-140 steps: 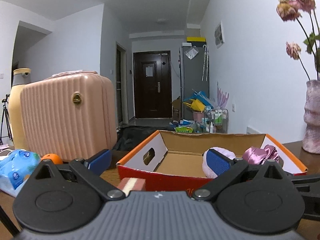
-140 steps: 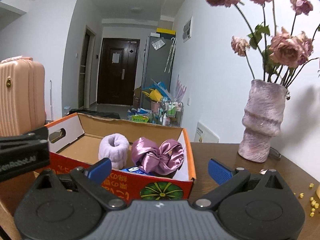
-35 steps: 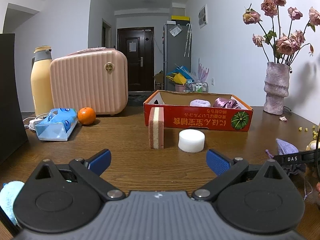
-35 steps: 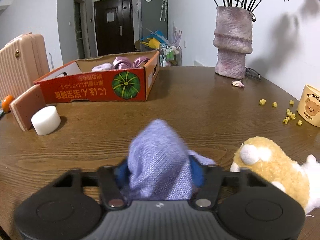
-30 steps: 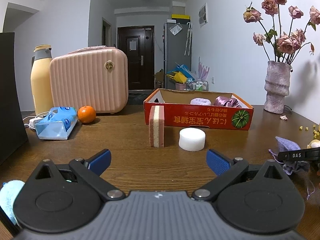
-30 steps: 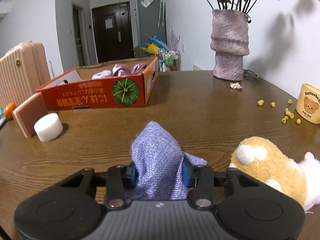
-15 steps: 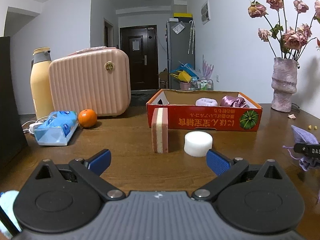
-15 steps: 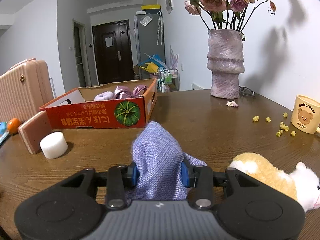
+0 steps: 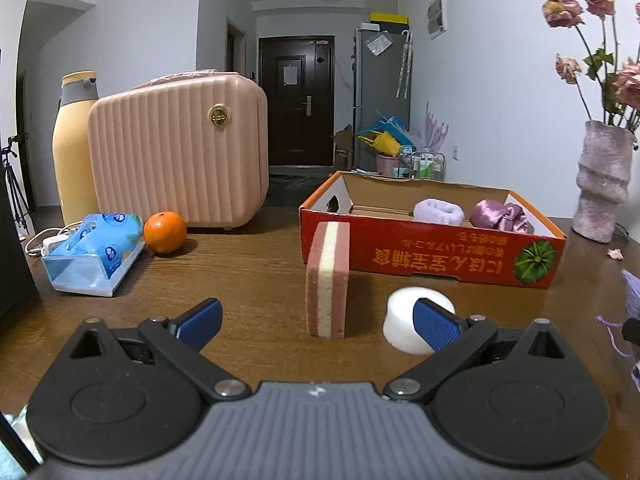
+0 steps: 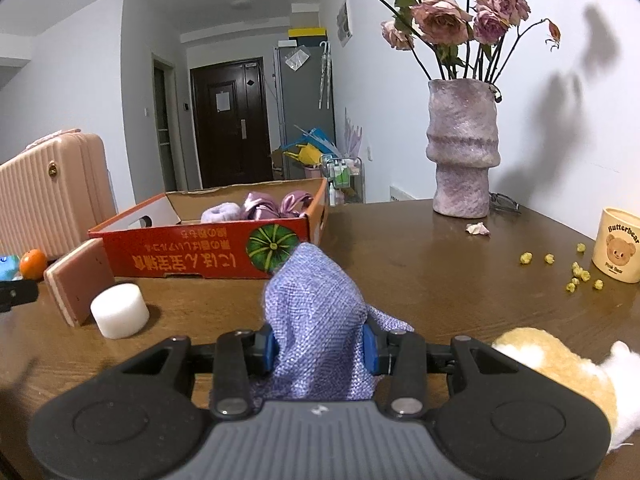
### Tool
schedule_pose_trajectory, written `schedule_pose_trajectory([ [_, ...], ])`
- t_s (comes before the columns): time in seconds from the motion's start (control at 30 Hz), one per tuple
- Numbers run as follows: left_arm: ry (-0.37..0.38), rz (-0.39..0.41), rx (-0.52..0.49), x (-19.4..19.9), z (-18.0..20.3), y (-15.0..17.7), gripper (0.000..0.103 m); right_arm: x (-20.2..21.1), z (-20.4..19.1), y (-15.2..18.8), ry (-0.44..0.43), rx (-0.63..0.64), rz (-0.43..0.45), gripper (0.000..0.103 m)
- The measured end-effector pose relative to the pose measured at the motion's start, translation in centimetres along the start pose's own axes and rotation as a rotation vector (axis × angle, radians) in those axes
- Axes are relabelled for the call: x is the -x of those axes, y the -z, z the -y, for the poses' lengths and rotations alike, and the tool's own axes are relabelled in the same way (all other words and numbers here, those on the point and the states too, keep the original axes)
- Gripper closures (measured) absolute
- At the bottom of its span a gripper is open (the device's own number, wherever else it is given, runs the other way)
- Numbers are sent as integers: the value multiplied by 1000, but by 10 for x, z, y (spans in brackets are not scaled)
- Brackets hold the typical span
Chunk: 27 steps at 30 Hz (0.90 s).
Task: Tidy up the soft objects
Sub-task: 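Close the left tool on the pink-and-cream striped sponge block while the right tool lifts the pouch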
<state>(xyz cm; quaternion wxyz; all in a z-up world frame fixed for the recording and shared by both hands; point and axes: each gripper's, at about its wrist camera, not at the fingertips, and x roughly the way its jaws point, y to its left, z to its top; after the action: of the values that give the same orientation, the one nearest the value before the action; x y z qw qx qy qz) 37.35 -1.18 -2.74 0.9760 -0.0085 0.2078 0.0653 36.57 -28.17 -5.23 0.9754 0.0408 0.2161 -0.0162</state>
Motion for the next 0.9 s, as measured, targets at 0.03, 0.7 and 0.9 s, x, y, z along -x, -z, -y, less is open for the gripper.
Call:
schedule_pose_trajectory([
  [0.03,-2,-1,4,-4,0,-2,0,-1,-2,-1,-1,-2,3,64],
  [0.7,-29,-41,6,-79,0,-25,7,-38,-40,-12,-24,-11,6,64],
  [0.9,-11,-87,0,-102,-4,-29,25,-47,-49,-15,-28,-8,4,64],
])
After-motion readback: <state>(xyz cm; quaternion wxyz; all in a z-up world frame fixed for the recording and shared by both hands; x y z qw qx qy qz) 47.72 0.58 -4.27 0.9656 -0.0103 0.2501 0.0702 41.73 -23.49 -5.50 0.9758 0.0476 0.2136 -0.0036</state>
